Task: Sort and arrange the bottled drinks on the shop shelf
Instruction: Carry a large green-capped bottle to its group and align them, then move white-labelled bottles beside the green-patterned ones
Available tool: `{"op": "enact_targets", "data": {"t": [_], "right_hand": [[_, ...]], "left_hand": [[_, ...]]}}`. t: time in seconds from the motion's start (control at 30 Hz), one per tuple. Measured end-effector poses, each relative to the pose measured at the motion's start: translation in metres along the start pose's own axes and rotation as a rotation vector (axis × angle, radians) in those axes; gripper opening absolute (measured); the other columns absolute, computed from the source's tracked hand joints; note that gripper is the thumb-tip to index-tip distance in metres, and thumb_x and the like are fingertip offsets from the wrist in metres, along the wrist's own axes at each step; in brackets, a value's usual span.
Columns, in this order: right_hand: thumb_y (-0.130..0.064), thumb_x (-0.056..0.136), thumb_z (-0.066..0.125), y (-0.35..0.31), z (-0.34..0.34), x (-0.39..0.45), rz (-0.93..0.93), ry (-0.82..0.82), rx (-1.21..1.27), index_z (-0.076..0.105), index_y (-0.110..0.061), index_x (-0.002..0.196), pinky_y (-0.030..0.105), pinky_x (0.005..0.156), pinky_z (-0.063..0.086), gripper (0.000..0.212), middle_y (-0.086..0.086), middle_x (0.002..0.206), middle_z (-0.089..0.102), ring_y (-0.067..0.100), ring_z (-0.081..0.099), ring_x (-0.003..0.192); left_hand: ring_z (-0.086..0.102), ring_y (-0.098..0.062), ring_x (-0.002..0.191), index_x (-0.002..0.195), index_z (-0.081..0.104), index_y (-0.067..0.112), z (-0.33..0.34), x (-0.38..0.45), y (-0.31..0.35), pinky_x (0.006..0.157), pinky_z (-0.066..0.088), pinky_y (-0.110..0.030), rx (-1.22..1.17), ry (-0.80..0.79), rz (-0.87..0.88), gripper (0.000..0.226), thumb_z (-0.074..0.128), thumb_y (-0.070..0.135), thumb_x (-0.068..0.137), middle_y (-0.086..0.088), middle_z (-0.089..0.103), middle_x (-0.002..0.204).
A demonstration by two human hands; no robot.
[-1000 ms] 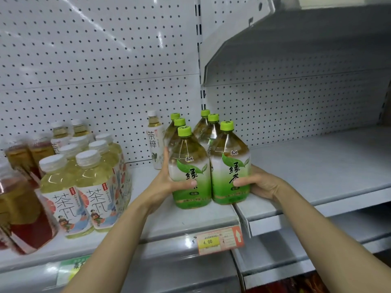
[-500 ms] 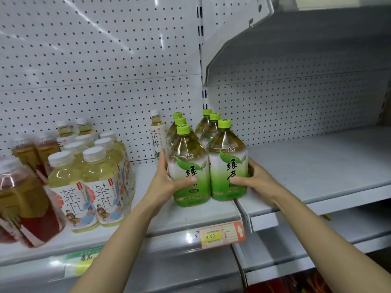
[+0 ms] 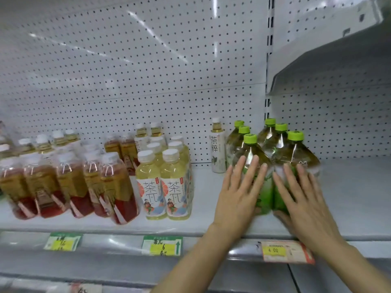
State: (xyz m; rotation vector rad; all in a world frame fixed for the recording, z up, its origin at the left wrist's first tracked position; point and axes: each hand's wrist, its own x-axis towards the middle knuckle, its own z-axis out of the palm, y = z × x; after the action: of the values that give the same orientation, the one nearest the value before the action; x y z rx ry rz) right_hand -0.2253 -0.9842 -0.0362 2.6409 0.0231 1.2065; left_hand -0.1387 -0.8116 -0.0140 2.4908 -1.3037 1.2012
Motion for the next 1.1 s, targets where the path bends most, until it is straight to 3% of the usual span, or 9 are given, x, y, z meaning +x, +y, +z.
{"op": "enact_targets", "data": {"t": [0.1,0.23,0.37,0.57,0.73,0.87,0.93,1.03,1.1], "right_hand": [[-0.057,0.098,0.001,0.0,0.001,0.002,0.04,-0.08,-0.012,0.019,-0.006,0.155,0.054,0.122,0.004,0.078,0.019,0.164,0.006,0.041,0.005,0.151],[-0.059,0.097,0.003,-0.006,-0.005,-0.001,0.065,-0.096,-0.008,0.02,-0.004,0.154,0.052,0.122,0.004,0.08,0.018,0.164,0.007,0.04,0.007,0.151],[-0.059,0.098,0.008,-0.016,-0.016,-0.001,0.122,-0.063,0.076,0.019,-0.002,0.155,0.041,0.124,-0.002,0.082,0.015,0.165,0.006,0.034,0.007,0.152],[-0.047,0.095,0.036,-0.073,-0.027,0.021,0.074,0.12,0.239,0.024,-0.004,0.154,0.039,0.123,0.011,0.074,0.012,0.163,0.019,0.027,0.019,0.15],[-0.038,0.095,0.045,-0.14,-0.022,0.06,-0.027,0.171,0.303,0.032,-0.004,0.151,0.043,0.119,0.025,0.067,0.012,0.158,0.032,0.027,0.033,0.145],[-0.039,0.095,0.054,-0.185,-0.015,0.088,0.041,0.128,0.322,0.025,-0.008,0.154,0.042,0.118,0.026,0.073,0.008,0.161,0.026,0.023,0.027,0.148],[-0.035,0.091,0.064,-0.2,-0.011,0.096,0.058,0.1,0.316,0.02,-0.01,0.156,0.043,0.119,0.027,0.083,0.006,0.163,0.02,0.021,0.021,0.15],[-0.032,0.087,0.069,-0.216,-0.007,0.101,0.084,0.062,0.29,0.015,-0.01,0.157,0.042,0.12,0.024,0.092,0.005,0.165,0.013,0.02,0.017,0.151],[-0.027,0.084,0.073,-0.224,-0.004,0.102,0.105,0.06,0.275,0.019,-0.007,0.156,0.044,0.118,0.028,0.092,0.008,0.165,0.015,0.023,0.021,0.15]], "left_hand": [[-0.001,-0.036,0.153,0.16,0.011,0.016,-0.001,0.003,0.006,0.121,0.018,-0.054,0.017,-0.024,-0.04,0.111,0.074,0.05,0.075,-0.011,0.002,0.167],[-0.005,-0.034,0.153,0.16,0.007,0.019,-0.004,0.0,-0.002,0.122,0.013,-0.052,0.039,-0.057,0.005,0.105,0.068,0.049,0.081,-0.008,-0.002,0.167],[-0.005,-0.027,0.154,0.16,0.007,0.021,-0.013,-0.016,-0.022,0.122,0.016,-0.047,0.011,-0.06,0.074,0.099,0.065,0.045,0.084,-0.007,-0.002,0.167],[0.002,-0.026,0.154,0.159,0.018,0.018,-0.049,-0.053,-0.079,0.124,0.007,-0.044,0.027,0.013,0.04,0.1,0.074,0.043,0.08,-0.008,0.007,0.167],[0.011,-0.031,0.153,0.158,0.021,0.015,-0.087,-0.079,-0.144,0.122,0.021,-0.049,0.09,0.061,-0.066,0.1,0.078,0.026,0.077,-0.011,0.014,0.166],[0.01,-0.035,0.153,0.158,0.019,0.013,-0.092,-0.091,-0.184,0.12,0.026,-0.05,0.098,0.04,-0.163,0.108,0.083,0.032,0.073,-0.014,0.009,0.166],[0.006,-0.036,0.153,0.159,0.015,0.014,-0.091,-0.095,-0.194,0.119,0.026,-0.051,0.085,-0.015,-0.166,0.112,0.083,0.024,0.071,-0.014,0.004,0.166],[-0.004,-0.039,0.152,0.16,0.001,0.014,-0.09,-0.099,-0.201,0.123,0.016,-0.05,0.105,-0.131,-0.102,0.099,0.064,0.011,0.084,-0.013,-0.02,0.163],[0.001,-0.041,0.151,0.159,-0.001,0.013,-0.092,-0.1,-0.204,0.124,0.015,-0.049,0.096,-0.168,-0.085,0.093,0.058,0.009,0.087,-0.013,-0.023,0.163]]}}
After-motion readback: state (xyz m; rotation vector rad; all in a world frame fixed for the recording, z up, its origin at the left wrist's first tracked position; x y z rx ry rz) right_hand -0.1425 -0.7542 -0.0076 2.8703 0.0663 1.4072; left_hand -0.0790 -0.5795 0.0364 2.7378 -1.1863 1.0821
